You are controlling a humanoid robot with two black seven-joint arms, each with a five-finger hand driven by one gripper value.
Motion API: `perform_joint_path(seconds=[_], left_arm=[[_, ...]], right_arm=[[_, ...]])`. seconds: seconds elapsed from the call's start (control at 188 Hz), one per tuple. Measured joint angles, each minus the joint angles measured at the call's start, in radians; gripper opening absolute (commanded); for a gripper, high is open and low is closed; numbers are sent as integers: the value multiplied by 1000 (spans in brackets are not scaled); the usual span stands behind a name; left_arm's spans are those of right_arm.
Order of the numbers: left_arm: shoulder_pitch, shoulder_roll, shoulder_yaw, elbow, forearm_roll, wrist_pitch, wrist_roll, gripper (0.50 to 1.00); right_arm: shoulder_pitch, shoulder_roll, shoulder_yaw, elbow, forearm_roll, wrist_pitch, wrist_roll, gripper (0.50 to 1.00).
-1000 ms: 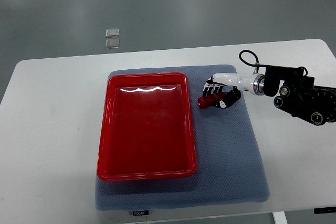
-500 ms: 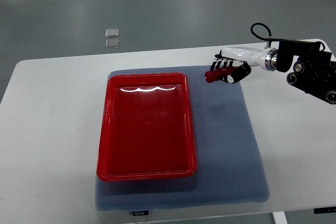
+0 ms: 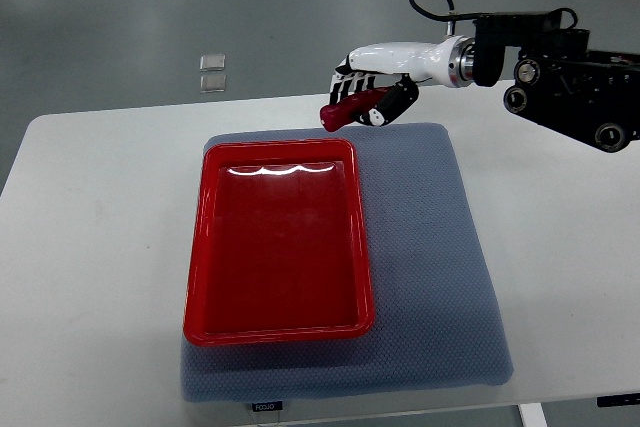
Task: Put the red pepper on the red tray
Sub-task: 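Lift the pepper with the right hand and carry it over the tray, then open the right hand to drop the pepper into the tray, raise hand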
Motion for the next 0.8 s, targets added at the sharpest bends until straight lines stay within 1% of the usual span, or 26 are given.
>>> perform_joint_path(seconds=[0.085,0.202,0.287,0.505,0.777,0.782,0.798], left_arm=[[2,0,0,0,0,0,0,1000],[2,0,0,0,0,0,0,1000],[3,0,1,0,0,0,0,1000],[3,0,2,-1,0,0,0,1000],[10,0,3,-12,0,-2,0,1000],[10,0,3,-12,0,-2,0,1000],[10,0,3,-13,0,-2,0,1000]], right_arm=[[9,103,-22,-56,10,-6,0,500],[4,250,-31,-164,13,-8,0,500],[-12,317,-39,-221,13,-19,0,500],[-80,335,-96,-307,5,-55,3,500],[-152,336,-106,-318,0,-69,3,500],[-152,336,-106,-318,0,-69,3,515],[-155,336,-106,-319,0,-71,4,515]])
